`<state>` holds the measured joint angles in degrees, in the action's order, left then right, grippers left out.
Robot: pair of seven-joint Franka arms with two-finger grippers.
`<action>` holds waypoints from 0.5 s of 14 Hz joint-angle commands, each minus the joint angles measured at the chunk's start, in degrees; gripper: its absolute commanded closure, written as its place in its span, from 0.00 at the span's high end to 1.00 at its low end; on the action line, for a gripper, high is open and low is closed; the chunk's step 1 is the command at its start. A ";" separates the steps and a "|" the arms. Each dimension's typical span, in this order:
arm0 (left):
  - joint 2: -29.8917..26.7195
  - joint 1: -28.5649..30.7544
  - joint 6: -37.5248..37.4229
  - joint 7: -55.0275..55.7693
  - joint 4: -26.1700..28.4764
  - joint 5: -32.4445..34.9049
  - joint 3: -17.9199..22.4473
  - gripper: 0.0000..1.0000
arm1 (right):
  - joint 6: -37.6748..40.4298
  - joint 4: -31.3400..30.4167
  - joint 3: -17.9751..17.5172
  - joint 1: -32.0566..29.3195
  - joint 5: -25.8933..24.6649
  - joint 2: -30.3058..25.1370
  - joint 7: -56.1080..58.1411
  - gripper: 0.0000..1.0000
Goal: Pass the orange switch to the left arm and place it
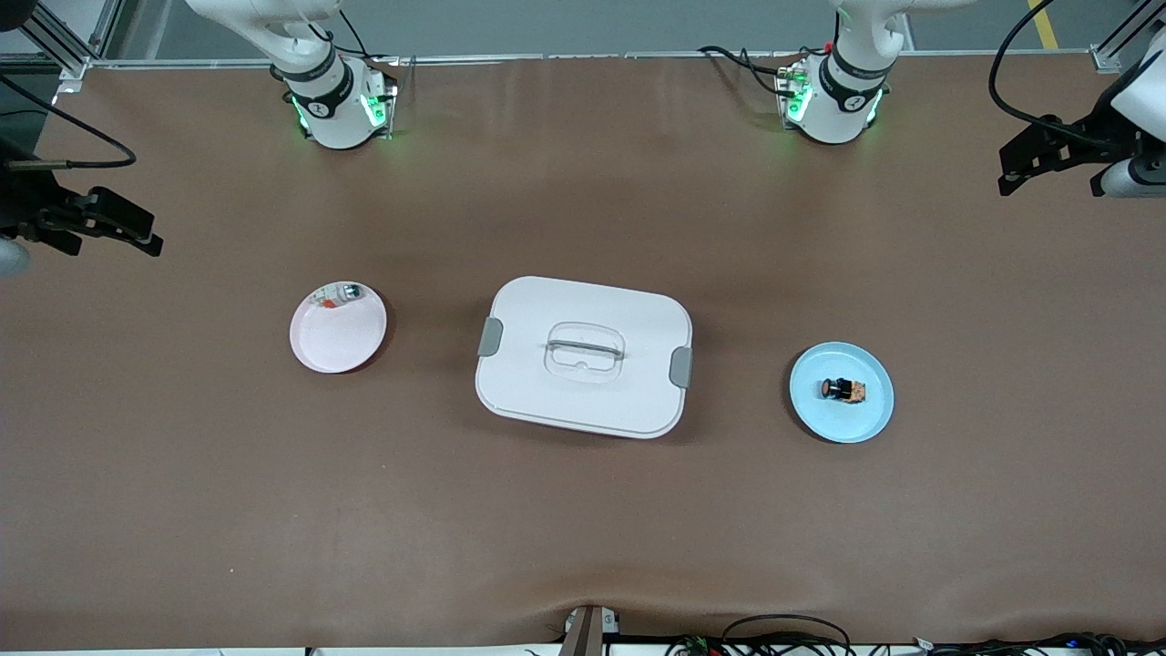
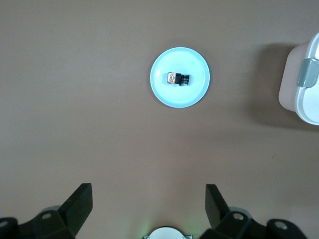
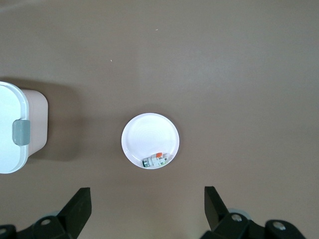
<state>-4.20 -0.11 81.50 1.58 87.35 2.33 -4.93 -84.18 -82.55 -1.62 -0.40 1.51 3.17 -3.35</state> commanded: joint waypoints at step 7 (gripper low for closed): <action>-0.90 -0.59 -0.12 2.37 0.98 -2.50 0.27 1.00 | -0.55 -1.65 -0.05 -0.30 1.91 -1.50 0.36 1.00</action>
<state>-4.27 -0.18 81.51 2.74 87.65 0.62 -4.93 -84.20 -82.56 -1.62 -0.40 2.10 3.17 -3.35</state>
